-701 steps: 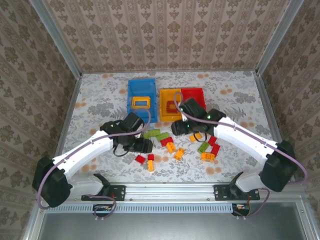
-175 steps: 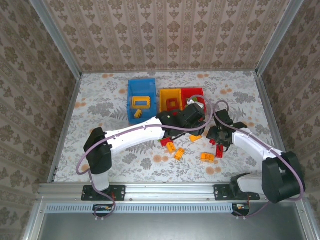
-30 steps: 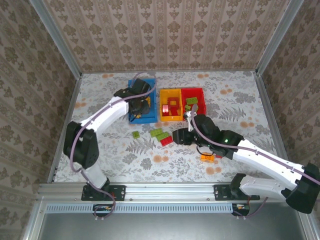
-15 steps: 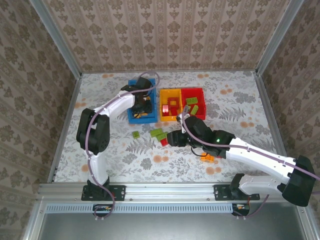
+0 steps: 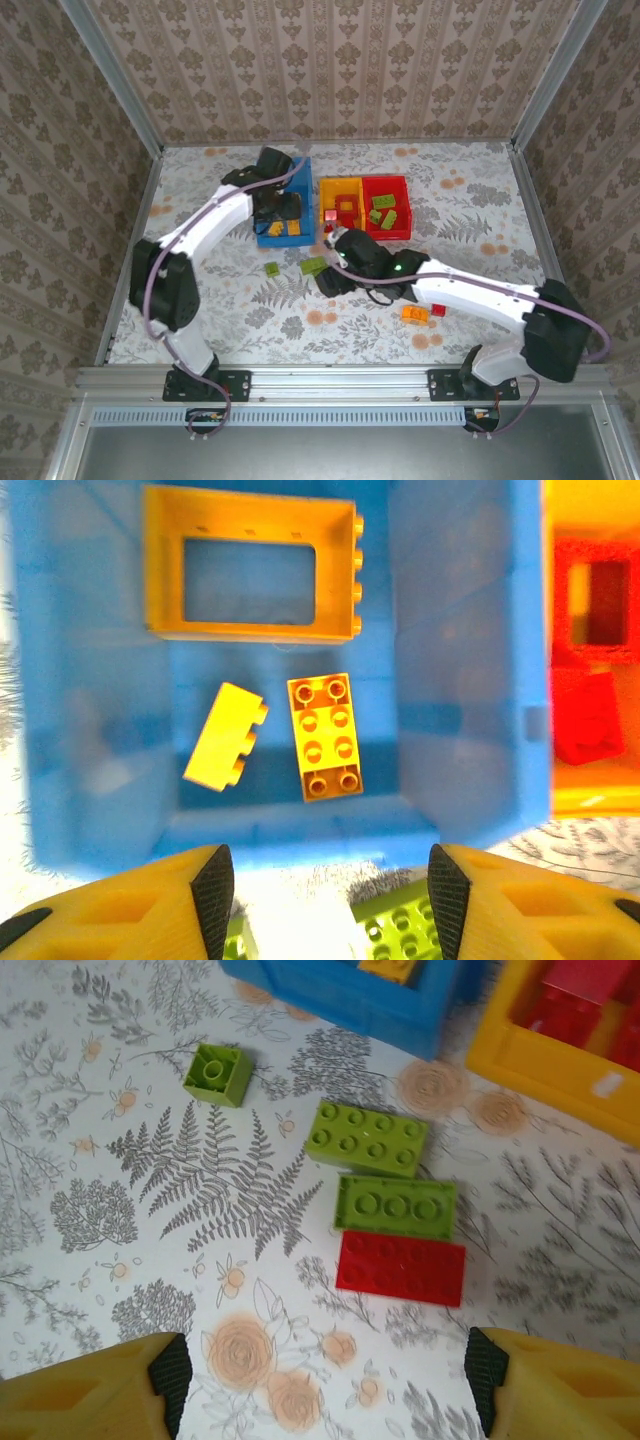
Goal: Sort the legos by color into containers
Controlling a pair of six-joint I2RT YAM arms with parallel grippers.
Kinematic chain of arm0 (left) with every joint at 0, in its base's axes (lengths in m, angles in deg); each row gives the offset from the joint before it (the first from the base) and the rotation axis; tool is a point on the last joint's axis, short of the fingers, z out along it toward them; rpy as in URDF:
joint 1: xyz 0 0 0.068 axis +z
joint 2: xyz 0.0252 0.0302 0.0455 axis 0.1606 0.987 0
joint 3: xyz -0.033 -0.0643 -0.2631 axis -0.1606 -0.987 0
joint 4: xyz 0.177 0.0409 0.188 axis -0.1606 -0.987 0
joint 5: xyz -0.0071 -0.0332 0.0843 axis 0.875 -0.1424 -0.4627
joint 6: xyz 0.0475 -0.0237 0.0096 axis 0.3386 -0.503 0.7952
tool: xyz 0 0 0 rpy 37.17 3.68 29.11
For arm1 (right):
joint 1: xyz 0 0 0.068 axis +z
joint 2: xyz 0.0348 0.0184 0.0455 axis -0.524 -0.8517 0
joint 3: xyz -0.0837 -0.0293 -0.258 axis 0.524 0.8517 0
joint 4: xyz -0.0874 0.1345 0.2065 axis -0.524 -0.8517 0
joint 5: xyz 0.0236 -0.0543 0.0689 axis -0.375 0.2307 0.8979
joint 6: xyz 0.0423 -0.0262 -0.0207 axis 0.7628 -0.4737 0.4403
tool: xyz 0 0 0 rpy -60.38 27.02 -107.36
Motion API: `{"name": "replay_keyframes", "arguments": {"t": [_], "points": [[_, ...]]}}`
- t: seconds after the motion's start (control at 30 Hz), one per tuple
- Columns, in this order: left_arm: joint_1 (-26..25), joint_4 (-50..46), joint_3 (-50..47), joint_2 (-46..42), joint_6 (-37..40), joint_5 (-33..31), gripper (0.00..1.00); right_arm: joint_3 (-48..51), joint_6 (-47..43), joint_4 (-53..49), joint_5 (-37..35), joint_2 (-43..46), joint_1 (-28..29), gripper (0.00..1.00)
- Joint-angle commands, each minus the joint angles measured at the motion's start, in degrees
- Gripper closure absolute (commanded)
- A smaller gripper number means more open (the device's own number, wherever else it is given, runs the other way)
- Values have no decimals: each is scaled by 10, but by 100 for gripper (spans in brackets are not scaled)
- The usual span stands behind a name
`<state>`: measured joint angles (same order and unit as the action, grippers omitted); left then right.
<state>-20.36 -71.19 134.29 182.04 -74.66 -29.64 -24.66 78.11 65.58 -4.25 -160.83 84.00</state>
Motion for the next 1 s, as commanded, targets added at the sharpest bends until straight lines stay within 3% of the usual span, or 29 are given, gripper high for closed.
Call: {"name": "replay_keyframes", "arguments": {"t": [0.0, 0.17, 0.47, 0.8, 0.97], "points": [[-17, -8, -58, -106, -58, -50, 42, -56, -106, 2, 22, -76, 23, 21], [-37, 1, -194, -289, -146, -98, 42, -187, -112, -28, -22, -212, 57, 23], [-32, -68, -311, -550, -205, -142, 36, -378, 84, -78, -70, -401, 67, 28], [-28, -143, -323, -630, -213, -135, 37, -535, 154, -201, -125, -522, 68, 29], [-27, -151, -318, -638, -204, -137, 38, -567, 163, -213, -122, -557, 68, 40]]}}
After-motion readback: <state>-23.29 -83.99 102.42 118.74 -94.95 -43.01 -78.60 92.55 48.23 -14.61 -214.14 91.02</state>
